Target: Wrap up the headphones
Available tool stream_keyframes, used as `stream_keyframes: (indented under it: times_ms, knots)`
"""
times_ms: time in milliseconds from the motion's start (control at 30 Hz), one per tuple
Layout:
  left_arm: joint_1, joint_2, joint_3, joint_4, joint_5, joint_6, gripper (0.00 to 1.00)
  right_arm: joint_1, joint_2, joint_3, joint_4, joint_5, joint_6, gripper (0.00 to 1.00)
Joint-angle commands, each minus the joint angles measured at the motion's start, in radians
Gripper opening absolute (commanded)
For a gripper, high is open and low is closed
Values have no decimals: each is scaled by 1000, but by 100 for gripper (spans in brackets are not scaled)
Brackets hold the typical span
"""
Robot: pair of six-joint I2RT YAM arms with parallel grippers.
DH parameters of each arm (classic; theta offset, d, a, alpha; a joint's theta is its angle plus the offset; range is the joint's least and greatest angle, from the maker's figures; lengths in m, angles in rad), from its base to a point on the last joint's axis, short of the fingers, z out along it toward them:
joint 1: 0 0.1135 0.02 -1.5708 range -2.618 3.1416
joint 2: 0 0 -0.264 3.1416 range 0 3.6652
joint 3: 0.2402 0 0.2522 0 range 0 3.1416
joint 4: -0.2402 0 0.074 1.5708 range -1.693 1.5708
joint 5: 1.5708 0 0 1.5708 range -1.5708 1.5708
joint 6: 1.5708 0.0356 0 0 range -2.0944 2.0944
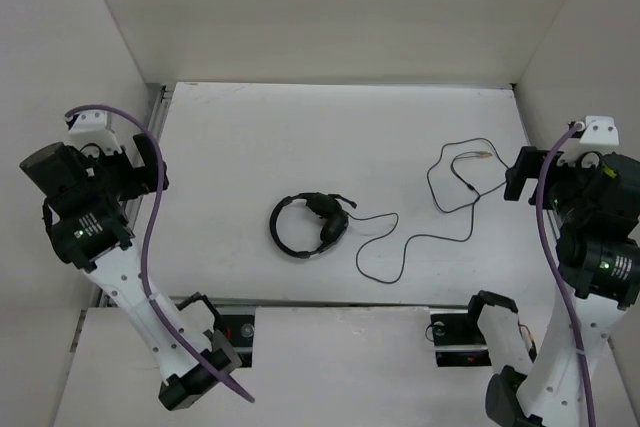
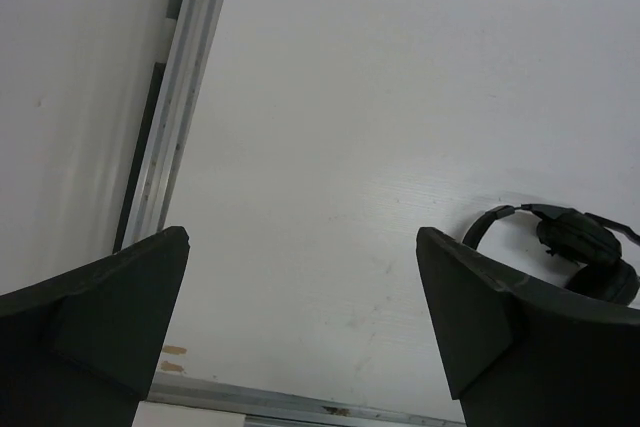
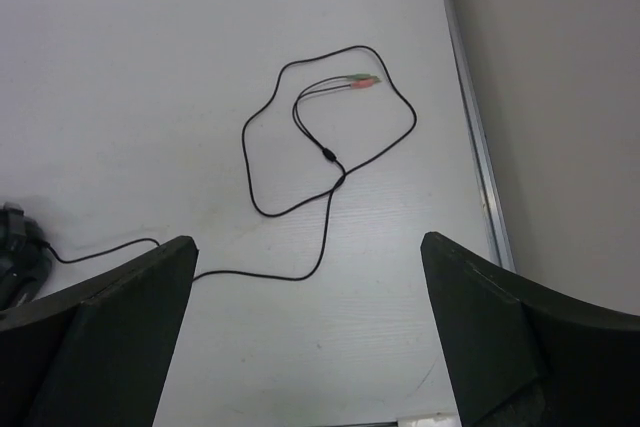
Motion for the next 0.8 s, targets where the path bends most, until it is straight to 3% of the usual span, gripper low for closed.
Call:
stream_keyframes:
  times_ms: [0, 200, 367, 600, 767]
  knots:
    - [-31, -50, 19, 66, -1, -29, 100, 11, -20, -13, 91, 43, 38, 100]
    - [-97, -56, 16, 96, 11, -112, 100, -19, -74, -131, 244, 54, -8, 100]
    - [-236, -72, -71, 161, 11, -219, 100, 10, -129, -265, 431, 44, -29, 100]
    - [-578, -39, -319, 268, -101, -382, 100, 264, -154, -512, 761, -14, -98, 100]
    - [-690, -33, -510, 357, -175, -410, 100, 381, -79, -464, 698, -31, -100, 100]
